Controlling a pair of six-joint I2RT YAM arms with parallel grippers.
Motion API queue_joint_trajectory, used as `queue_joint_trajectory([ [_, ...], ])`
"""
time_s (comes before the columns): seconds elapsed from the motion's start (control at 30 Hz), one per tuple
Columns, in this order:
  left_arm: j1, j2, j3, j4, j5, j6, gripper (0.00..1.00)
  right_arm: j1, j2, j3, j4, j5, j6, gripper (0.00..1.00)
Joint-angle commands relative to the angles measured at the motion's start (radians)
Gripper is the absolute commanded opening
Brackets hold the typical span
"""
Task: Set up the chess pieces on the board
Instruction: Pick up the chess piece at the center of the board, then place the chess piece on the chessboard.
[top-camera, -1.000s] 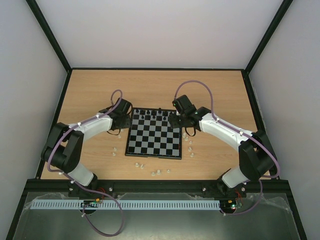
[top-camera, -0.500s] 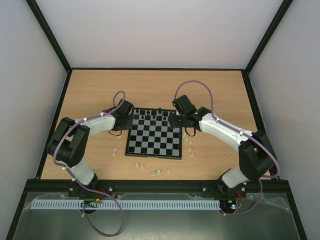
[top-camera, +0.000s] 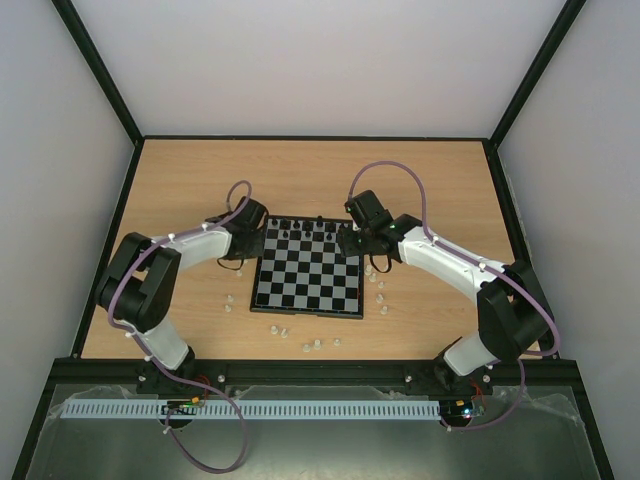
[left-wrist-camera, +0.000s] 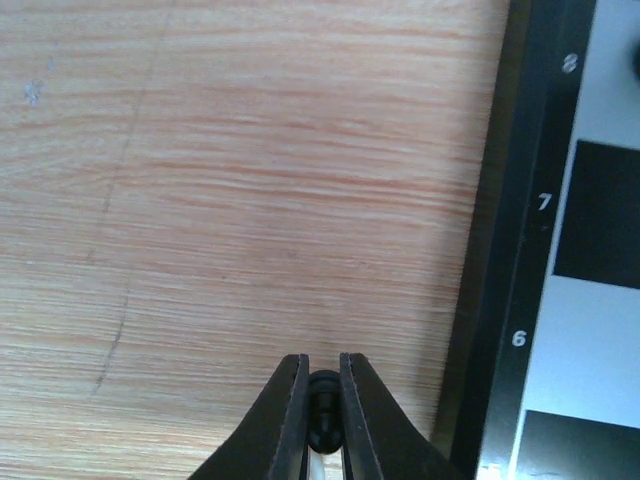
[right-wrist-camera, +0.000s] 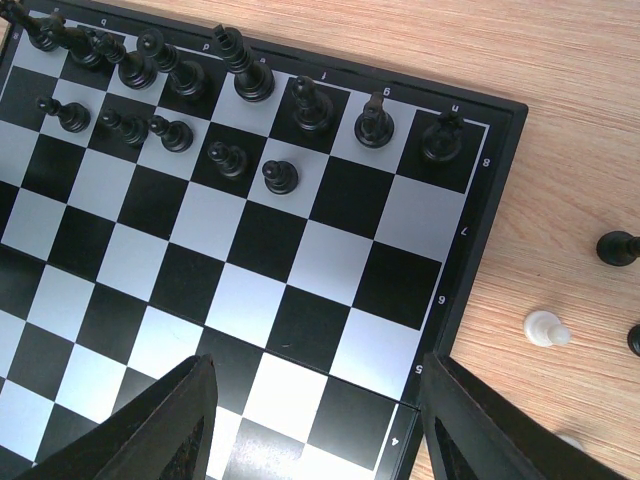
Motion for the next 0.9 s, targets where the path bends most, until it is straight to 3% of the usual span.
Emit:
queue_joint_trajectory([
  [0.0, 0.005, -0.018, 0.069, -0.047, -0.014, 0.012, 0.05, -0.004, -0.014, -0.012, -0.019, -0.006, -0.002, 0.57],
  [0.2, -0.017, -0.022, 0.165, -0.101, 0.0, 0.024, 0.05, -0.004, -0.018, -0.011, -0.019, -0.001, -0.001, 0.56],
  [0.47, -0.077, 0.086, 0.309, -0.134, 0.006, 0.03, 0.05, -0.004, -0.016, -0.011, -0.021, 0.005, -0.002, 0.57],
  [0.87, -0.088, 0.182, 0.351, -0.123, -0.008, 0.037, 0.07, -0.004, -0.008, -0.01, -0.019, 0.003, -0.002, 0.56],
])
